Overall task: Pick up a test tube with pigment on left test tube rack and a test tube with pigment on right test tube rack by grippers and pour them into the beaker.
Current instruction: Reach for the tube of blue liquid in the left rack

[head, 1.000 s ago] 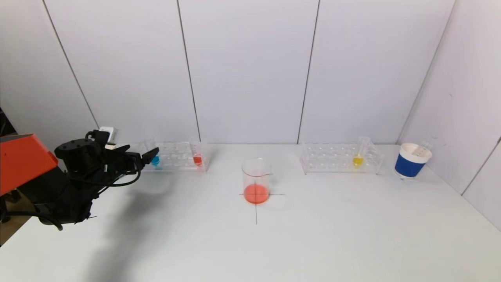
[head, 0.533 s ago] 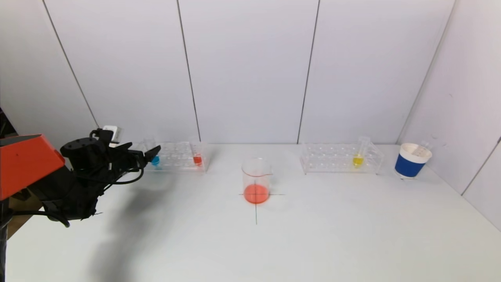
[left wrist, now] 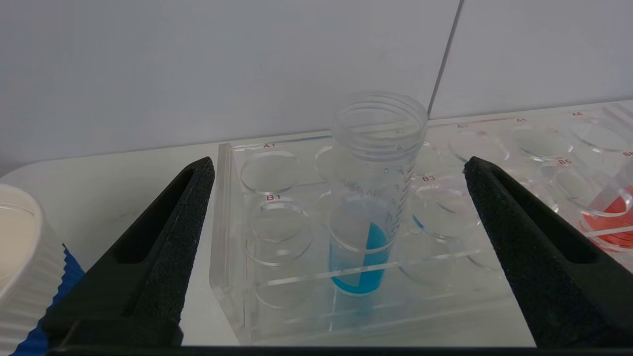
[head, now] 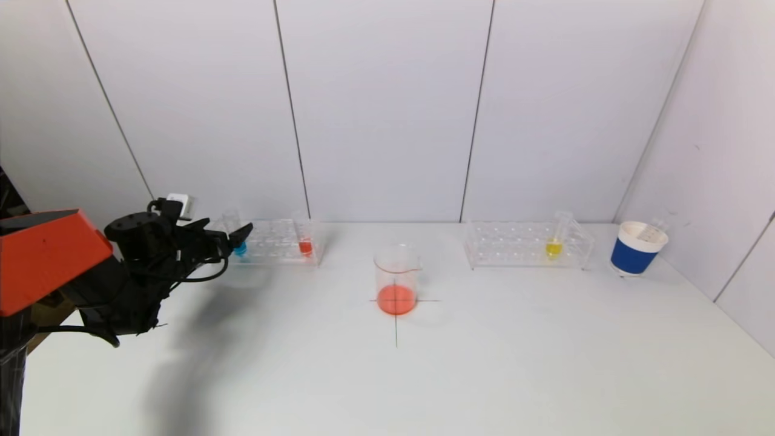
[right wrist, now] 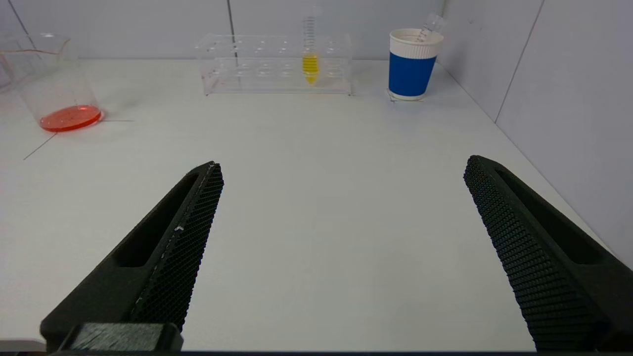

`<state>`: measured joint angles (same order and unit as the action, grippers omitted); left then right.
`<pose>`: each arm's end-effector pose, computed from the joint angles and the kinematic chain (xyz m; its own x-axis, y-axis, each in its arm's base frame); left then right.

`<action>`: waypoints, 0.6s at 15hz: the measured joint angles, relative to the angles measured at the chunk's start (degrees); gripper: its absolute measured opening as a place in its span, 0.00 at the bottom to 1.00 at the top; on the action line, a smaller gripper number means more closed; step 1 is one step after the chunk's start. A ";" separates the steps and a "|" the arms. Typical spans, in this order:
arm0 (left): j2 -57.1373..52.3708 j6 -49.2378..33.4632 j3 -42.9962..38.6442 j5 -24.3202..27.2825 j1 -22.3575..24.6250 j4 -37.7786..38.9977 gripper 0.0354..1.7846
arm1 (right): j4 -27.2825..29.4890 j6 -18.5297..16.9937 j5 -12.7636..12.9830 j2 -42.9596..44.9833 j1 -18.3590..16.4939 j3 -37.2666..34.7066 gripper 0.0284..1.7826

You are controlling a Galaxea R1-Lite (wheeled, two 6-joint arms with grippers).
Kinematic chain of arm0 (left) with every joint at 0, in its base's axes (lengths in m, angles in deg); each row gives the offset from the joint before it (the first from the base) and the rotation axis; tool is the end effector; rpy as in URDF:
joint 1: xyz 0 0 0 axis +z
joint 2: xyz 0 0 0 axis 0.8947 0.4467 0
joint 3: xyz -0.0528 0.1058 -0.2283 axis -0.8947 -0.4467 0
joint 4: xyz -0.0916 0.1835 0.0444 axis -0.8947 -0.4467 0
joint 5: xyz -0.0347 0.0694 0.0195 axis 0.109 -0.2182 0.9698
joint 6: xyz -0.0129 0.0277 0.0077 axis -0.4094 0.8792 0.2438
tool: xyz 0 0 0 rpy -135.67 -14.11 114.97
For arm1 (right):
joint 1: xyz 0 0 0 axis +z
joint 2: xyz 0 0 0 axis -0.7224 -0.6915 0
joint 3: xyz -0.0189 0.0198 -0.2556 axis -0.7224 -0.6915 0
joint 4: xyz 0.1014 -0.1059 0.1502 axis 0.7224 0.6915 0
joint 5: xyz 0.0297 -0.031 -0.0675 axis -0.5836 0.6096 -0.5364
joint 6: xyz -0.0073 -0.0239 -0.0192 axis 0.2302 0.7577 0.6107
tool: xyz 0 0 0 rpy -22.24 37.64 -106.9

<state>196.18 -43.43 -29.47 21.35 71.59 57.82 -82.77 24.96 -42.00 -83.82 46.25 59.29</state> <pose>0.3959 0.0457 0.0049 0.9786 -0.2031 -0.0319 0.2031 0.9792 -0.0025 0.0502 -0.0009 0.0768 0.9995 -0.0288 0.0118 0.0287 0.9996 0.0031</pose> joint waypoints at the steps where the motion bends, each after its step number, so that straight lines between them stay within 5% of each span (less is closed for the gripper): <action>1: 0.28 0.05 0.28 0.00 -0.07 0.00 0.99 | 0.00 -0.02 0.00 0.00 0.00 0.00 0.99; 9: 0.88 0.41 1.68 -1.32 -0.11 0.02 0.99 | 0.02 -0.02 0.00 0.00 0.00 0.00 0.99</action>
<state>197.06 -43.01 -27.78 20.04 71.48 57.85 -82.74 24.94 -42.00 -83.82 46.25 59.29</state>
